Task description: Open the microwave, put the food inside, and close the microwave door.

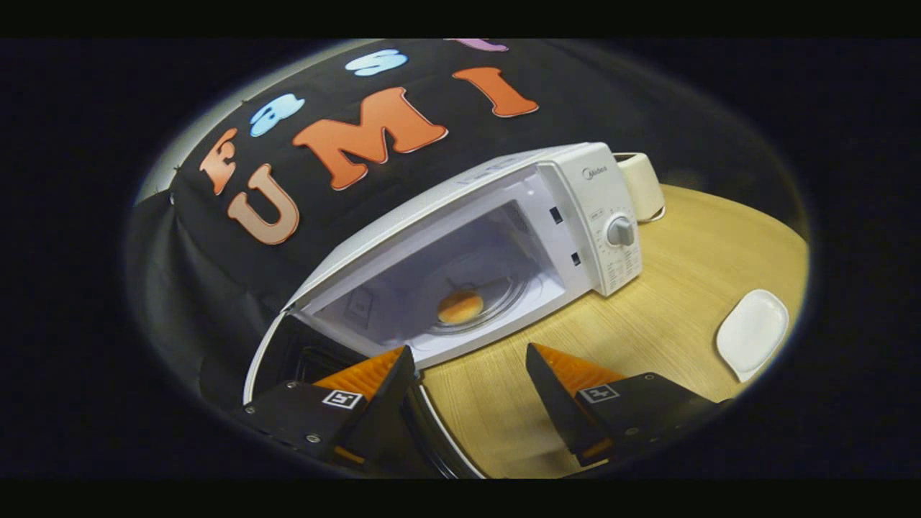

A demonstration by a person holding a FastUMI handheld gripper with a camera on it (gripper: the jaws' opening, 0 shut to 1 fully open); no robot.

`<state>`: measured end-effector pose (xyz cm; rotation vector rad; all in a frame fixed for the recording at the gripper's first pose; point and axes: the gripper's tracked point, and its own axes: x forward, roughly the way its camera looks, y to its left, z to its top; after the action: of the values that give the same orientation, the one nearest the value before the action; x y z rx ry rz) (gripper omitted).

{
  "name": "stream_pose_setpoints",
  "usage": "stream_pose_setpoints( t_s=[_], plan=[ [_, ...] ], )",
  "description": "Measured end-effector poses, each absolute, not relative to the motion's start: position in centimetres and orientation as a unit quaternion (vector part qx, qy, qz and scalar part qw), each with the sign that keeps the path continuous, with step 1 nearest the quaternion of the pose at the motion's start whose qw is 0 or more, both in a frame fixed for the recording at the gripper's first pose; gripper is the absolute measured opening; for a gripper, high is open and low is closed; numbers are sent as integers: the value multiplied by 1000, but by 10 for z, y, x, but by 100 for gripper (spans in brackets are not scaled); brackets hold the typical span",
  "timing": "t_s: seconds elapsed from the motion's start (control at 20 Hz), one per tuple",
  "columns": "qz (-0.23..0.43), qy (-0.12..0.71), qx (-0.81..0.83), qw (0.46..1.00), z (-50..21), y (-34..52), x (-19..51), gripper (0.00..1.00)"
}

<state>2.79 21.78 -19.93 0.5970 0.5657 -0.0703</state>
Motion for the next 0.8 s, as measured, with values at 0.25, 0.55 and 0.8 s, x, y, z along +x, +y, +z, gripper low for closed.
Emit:
stream_pose_setpoints(
  t_s=[0.25,0.55,0.8],
  plan=[
    [-77,228,242,940,-152,190,-37,87],
    [-73,194,199,958,-95,203,-105,69],
    [-36,224,180,957,-91,257,-154,44]
  ],
)
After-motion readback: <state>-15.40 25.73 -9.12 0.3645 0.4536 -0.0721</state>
